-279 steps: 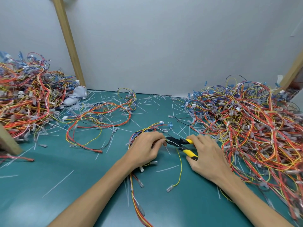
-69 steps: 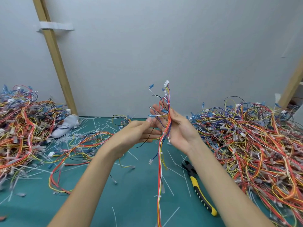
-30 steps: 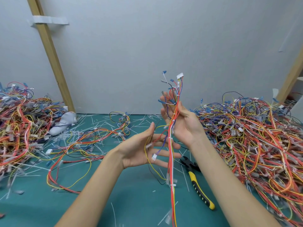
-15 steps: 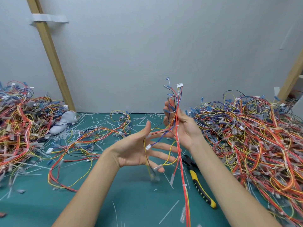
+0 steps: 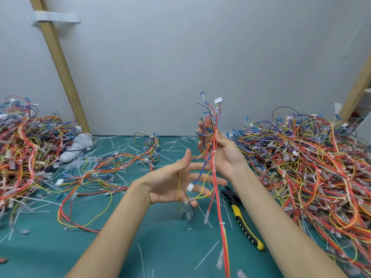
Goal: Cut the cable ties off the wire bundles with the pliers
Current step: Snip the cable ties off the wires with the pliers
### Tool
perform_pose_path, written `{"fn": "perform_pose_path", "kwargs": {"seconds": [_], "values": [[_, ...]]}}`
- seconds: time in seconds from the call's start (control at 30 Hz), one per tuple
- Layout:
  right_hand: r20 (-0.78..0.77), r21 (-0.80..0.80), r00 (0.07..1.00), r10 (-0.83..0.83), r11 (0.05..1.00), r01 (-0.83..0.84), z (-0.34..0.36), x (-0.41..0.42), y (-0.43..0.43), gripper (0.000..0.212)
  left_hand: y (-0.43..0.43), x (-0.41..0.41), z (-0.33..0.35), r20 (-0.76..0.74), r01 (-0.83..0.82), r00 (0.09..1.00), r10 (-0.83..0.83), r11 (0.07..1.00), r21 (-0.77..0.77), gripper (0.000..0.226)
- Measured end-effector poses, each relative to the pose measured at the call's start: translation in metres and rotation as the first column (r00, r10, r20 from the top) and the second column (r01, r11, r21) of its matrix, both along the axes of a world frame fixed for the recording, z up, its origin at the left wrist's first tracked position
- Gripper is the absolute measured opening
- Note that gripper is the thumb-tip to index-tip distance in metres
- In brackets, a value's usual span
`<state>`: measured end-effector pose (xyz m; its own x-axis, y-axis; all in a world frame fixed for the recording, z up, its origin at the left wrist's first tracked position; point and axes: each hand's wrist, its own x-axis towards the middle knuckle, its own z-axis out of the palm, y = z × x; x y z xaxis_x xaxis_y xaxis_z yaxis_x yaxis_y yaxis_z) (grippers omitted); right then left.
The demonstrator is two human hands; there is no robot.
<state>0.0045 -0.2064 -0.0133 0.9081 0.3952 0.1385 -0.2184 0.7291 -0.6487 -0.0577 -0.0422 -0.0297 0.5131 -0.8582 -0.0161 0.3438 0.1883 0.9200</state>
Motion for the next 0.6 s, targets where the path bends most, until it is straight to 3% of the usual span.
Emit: {"fn": "perform_pose_path", "kwargs": {"seconds": [0.2,0.43,0.6], "values": [[-0.021,0.014,1.0,0.0,1.0,0.0,0.0004,-0.0019,0.0012,0.032,-0.0026,-0.0008,-0.0015,0.019,-0.004,1.0,0.004,1.0,0.03,0.08],[-0.002,-0.043,0.998,-0.06,0.997,0.06,-0.0052,0.0019,0.002,0.032,0.0035,-0.0037,0.0032,0.187,-0.032,0.982,0.019,0.997,0.067,0.056],[0.019,-0.22,0.997,-0.077,0.972,0.079,-0.0081,0.0056,-0.0005,0.04,0.0062,-0.0036,0.0073,0.244,-0.134,0.963,0.111,0.988,0.081,0.05]]}}
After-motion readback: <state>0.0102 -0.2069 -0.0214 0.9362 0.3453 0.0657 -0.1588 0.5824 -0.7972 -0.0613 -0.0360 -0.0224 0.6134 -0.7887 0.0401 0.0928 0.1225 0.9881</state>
